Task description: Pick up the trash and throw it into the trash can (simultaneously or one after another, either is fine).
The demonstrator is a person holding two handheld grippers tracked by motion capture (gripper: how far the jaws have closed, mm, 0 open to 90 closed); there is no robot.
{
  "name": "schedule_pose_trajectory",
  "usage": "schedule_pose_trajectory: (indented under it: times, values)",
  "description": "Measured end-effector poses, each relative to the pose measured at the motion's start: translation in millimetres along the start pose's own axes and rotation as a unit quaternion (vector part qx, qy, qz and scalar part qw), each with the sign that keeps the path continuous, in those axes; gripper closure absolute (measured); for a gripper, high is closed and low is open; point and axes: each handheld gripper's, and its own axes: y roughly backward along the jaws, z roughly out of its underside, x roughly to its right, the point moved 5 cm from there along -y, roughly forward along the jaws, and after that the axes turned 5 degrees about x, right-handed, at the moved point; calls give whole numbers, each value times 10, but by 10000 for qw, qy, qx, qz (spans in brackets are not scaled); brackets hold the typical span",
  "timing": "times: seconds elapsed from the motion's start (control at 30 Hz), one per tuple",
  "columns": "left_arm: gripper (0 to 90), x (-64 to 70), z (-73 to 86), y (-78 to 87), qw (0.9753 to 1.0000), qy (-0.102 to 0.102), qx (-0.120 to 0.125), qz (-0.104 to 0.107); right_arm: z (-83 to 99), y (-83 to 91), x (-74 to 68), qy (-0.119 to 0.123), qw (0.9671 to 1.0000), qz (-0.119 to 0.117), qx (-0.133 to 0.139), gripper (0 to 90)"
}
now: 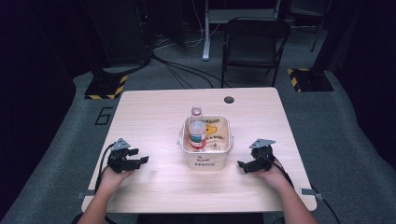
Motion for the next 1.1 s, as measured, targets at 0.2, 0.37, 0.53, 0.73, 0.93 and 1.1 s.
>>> schedule_pose_trajectory:
  times: [0.2, 0.37, 0.53, 0.73, 0.93, 1.1]
  values:
    - [334, -77, 84, -26, 9998, 122, -131, -77, 1, 0, -2, -18, 10000, 14, 8, 0]
    - [324, -113, 123, -41, 9995, 245, -170, -111, 1, 1, -3, -19, 10000, 21, 8, 0]
    - [314, -171, 175, -74, 9989, 250, -309, -234, 4, 3, -5, -29, 10000, 35, 10, 0]
    - [303, -213, 197, -87, 9981, 137, -385, -463, 5, 4, -5, -35, 10000, 59, 16, 0]
    - [296, -242, 190, -77, 9974, 206, -364, -579, 6, 4, 0, -39, 9999, 96, 28, 0]
    - [289, -229, 166, -88, 9977, 165, -336, -557, 7, 7, -4, -147, 9997, 192, 8, 0]
